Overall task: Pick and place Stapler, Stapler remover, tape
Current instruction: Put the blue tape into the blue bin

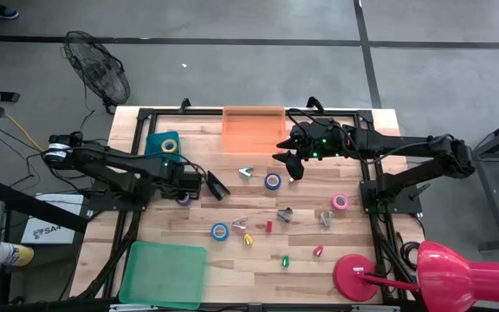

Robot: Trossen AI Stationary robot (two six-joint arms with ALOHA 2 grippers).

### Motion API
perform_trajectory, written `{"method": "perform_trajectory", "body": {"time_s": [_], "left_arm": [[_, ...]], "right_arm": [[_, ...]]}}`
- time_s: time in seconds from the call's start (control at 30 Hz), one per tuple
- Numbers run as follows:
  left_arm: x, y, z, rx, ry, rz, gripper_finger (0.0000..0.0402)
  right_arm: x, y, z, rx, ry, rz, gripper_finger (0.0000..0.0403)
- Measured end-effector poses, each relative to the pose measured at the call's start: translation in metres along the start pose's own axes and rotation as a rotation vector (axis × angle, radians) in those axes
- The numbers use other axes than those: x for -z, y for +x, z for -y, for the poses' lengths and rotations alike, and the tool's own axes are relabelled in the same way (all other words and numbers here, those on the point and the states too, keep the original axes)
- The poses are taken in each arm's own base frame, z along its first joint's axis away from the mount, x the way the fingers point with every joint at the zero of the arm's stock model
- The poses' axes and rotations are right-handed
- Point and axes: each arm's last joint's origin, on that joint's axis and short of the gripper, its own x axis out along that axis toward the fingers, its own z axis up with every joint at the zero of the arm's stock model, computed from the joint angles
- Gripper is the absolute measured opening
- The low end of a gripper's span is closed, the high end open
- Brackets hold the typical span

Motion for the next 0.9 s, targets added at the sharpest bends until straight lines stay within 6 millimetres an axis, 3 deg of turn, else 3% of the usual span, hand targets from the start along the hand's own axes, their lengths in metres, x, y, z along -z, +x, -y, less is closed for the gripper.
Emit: {"method": "perform_trajectory", "body": {"time_s": [0.23, 0.4, 0.57, 0.9], "left_arm": [[-0.008, -0.055, -0.009, -0.119, -0.008, 0.164, 0.0036], [-0.021, -0.074, -0.024, -0.206, -0.055, 0.241, 0.0037], [-0.036, -0.071, -0.031, -0.239, -0.082, 0.257, 0.0038], [-0.07, -0.042, -0.04, -0.276, -0.146, 0.253, 0.0039]], "right_arm": [[0.0, 0.0, 0.0, 0.001, 0.003, -0.001, 0.0206], [0.0, 0.0, 0.0, 0.003, 0.003, 0.0, 0.0206], [0.0, 0.0, 0.0, 0.008, 0.003, 0.002, 0.0206], [0.0, 0.0, 0.0, 0.008, 0.002, 0.001, 0.0206]]}}
